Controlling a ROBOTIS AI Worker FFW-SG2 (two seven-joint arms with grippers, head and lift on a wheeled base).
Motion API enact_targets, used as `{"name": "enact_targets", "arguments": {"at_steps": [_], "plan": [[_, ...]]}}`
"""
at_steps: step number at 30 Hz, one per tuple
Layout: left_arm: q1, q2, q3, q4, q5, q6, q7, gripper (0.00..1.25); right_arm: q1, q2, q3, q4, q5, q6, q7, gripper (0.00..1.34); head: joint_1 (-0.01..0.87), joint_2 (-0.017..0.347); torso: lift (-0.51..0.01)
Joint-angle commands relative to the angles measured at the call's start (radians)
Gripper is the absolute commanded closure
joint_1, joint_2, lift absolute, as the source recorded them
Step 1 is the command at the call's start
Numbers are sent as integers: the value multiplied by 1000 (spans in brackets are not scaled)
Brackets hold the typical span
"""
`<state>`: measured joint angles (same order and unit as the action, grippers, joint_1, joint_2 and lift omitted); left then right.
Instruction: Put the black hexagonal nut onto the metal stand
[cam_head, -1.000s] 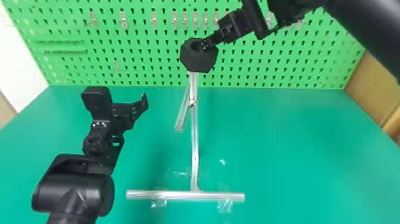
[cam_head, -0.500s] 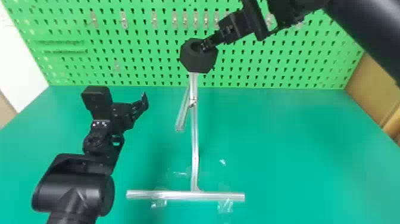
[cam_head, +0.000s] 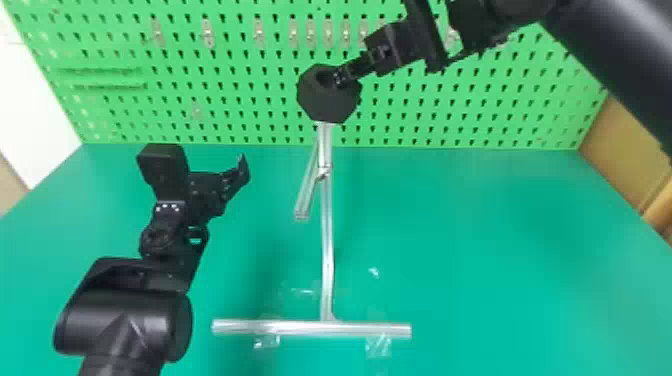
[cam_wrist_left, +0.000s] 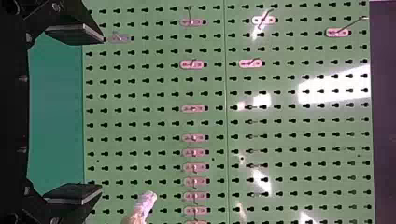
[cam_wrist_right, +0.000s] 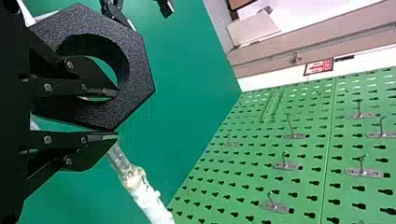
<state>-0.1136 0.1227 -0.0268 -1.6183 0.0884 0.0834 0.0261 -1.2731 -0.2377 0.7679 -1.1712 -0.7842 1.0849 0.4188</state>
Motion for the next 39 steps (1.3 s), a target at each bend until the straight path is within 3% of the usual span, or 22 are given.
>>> {"name": "enact_targets", "arguments": {"at_steps": [1, 19, 39], "plan": [[0, 0, -1, 0, -1, 1, 0, 156, -5, 1, -4, 4, -1, -2, 0, 1111, 693, 81, -1], [-3, 0, -1, 2, -2, 3, 0, 156, 17, 11, -32, 7, -9, -10, 0, 1113, 693, 81, -1], [-3, 0, -1, 2, 1, 1, 0, 156, 29, 3, 14, 18, -46, -37, 0, 1111, 693, 81, -1]]}}
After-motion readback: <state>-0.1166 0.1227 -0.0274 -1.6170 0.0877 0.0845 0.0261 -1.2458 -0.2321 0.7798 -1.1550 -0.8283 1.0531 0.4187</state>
